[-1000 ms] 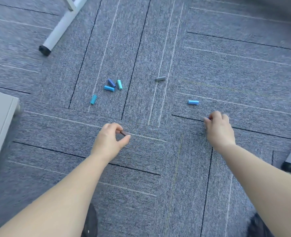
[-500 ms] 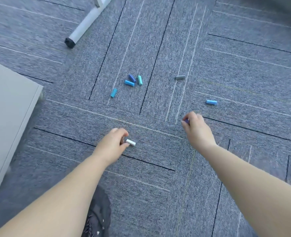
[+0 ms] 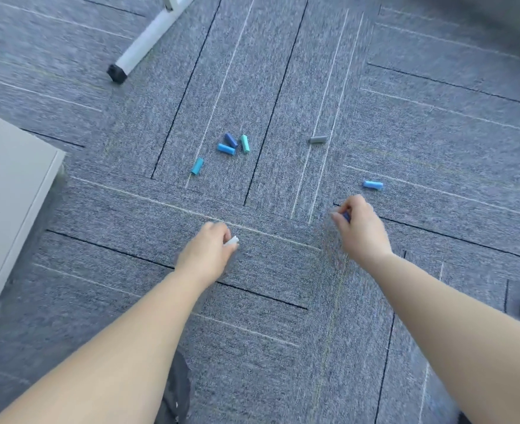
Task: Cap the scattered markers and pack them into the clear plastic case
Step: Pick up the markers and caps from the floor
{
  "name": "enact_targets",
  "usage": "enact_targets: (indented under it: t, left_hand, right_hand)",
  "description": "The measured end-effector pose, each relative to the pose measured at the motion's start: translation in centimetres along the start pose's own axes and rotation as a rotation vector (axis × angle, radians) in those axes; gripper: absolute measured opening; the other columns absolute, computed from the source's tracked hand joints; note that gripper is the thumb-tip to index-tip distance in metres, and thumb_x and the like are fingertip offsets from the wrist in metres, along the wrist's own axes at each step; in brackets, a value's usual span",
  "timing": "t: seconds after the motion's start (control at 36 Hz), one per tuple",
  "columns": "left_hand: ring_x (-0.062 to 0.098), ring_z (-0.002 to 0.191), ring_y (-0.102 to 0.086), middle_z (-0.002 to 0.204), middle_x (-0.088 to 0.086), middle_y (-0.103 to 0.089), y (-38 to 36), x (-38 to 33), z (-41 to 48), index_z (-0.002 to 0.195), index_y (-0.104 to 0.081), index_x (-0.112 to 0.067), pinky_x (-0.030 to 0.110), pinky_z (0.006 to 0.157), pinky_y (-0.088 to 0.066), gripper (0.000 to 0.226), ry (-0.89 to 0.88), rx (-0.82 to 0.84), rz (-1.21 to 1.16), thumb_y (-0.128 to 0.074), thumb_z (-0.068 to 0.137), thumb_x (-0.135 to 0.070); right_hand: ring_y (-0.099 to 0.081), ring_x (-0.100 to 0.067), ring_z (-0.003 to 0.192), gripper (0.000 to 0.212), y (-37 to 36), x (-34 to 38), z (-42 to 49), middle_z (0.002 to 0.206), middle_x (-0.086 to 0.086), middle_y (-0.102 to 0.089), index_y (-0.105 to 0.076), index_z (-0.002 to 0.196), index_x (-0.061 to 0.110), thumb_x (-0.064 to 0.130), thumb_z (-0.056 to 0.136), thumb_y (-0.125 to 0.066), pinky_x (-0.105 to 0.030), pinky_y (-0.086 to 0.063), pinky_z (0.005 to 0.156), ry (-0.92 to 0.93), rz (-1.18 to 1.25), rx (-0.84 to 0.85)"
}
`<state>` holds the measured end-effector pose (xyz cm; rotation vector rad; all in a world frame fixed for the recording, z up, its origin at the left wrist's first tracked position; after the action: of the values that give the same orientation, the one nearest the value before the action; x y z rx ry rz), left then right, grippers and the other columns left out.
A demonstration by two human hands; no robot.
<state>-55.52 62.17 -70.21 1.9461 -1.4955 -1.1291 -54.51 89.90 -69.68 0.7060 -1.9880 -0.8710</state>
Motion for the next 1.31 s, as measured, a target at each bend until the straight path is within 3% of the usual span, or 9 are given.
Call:
enact_targets:
  t: [0.14,0.31,0.39,0.47,0.56,0.64,0.83,1.03,1.31]
  left_hand:
    - [0.012,0.078,-0.052,0.103,0.0,-0.044,1.2,-2.6,1.9,0.096,-0.048,-0.017,0.031,0.075,-0.049,0.02,-0.011,-0.077,-0.136,-0.045,0.096,-0.036]
    - [0.014,0.067,-0.05,0.083,0.0,-0.054,2.4,-5.1,3.7,0.094,-0.041,-0.02,0.03,0.059,-0.046,0.015,0.024,-0.124,-0.178,-0.044,0.098,-0.035]
    - [0.015,0.071,-0.055,0.086,-0.001,-0.057,3.0,-6.1,4.8,0.101,-0.043,-0.021,0.035,0.064,-0.052,0.013,0.02,-0.132,-0.201,-0.044,0.098,-0.033]
    - [0.011,0.074,-0.052,0.096,-0.003,-0.055,3.6,-6.6,6.1,0.115,-0.048,-0.021,0.026,0.058,-0.042,0.019,-0.002,-0.145,-0.196,-0.045,0.098,-0.029]
    - [0.012,0.078,-0.051,0.103,-0.002,-0.053,4.5,-6.6,6.9,0.121,-0.05,-0.022,0.027,0.063,-0.038,0.024,0.003,-0.16,-0.21,-0.044,0.098,-0.03]
    - [0.016,0.08,-0.053,0.102,-0.001,-0.055,5.1,-6.5,7.4,0.117,-0.051,-0.023,0.031,0.067,-0.041,0.023,0.018,-0.165,-0.238,-0.045,0.098,-0.033]
    - [0.013,0.059,-0.05,0.078,-0.005,-0.056,6.3,-5.7,8.7,0.103,-0.047,-0.024,0.027,0.051,-0.035,0.018,0.066,-0.19,-0.199,-0.044,0.097,-0.041]
    - [0.022,0.079,-0.056,0.095,0.001,-0.057,7.9,-3.8,10.4,0.102,-0.045,-0.022,0.04,0.072,-0.051,0.008,0.144,-0.245,-0.216,-0.043,0.099,-0.029]
    - [0.023,0.075,-0.052,0.091,0.001,-0.053,9.0,0.7,10.7,0.103,-0.037,-0.02,0.032,0.059,-0.037,0.027,0.334,-0.254,-0.041,-0.051,0.094,-0.041]
  right_hand:
    - [-0.054,-0.03,0.083,0.02,2.2,-1.0,2.3,0.122,-0.011,-0.044,-0.048,0.115,0.011,0.021,0.099,-0.045,-0.037,-0.042,0.071,-0.025,-0.058,-0.104]
    - [-0.053,-0.031,0.077,0.025,3.8,-1.5,4.7,0.13,-0.012,-0.033,-0.044,0.123,0.011,0.013,0.098,-0.043,-0.036,-0.041,0.068,-0.07,-0.082,-0.13]
    - [-0.055,-0.031,0.082,0.023,3.7,-1.7,5.6,0.128,-0.011,-0.035,-0.043,0.121,0.011,0.015,0.098,-0.046,-0.042,-0.048,0.071,-0.085,-0.1,-0.085]
    - [-0.058,-0.032,0.083,0.017,3.5,-2.2,6.2,0.123,-0.011,-0.038,-0.045,0.113,0.011,0.017,0.097,-0.048,-0.05,-0.052,0.077,-0.114,-0.08,-0.054]
    - [-0.057,-0.035,0.084,0.017,3.5,-2.4,6.6,0.12,-0.012,-0.04,-0.046,0.111,0.008,0.019,0.098,-0.046,-0.046,-0.049,0.077,-0.126,-0.096,-0.047]
    - [-0.055,-0.034,0.086,0.023,3.7,-1.9,6.9,0.117,-0.014,-0.044,-0.046,0.111,0.007,0.026,0.099,-0.042,-0.041,-0.045,0.074,-0.099,-0.14,-0.065]
    - [-0.052,-0.024,0.082,0.023,2.6,2.8,8.6,0.115,-0.008,-0.052,-0.044,0.118,0.011,0.026,0.101,-0.038,-0.036,-0.042,0.071,0.058,-0.053,-0.045]
    - [-0.053,-0.027,0.07,0.03,1.9,6.1,10.4,0.111,-0.005,-0.041,-0.049,0.125,0.028,0.016,0.099,-0.039,-0.04,-0.052,0.067,0.189,-0.066,-0.065]
    - [-0.053,-0.03,0.074,0.019,1.1,7.4,13.0,0.111,-0.01,-0.038,-0.045,0.115,0.017,0.026,0.099,-0.045,-0.042,-0.051,0.068,0.171,-0.154,-0.002]
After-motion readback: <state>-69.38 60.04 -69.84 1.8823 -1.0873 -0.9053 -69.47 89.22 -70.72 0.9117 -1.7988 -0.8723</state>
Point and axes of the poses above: each hand's wrist, its own z-axis towards the middle knuckle, its own y-axis out of the back of the hand, x = y × z, the point moved 5 cm from there along z, towards the middle knuckle
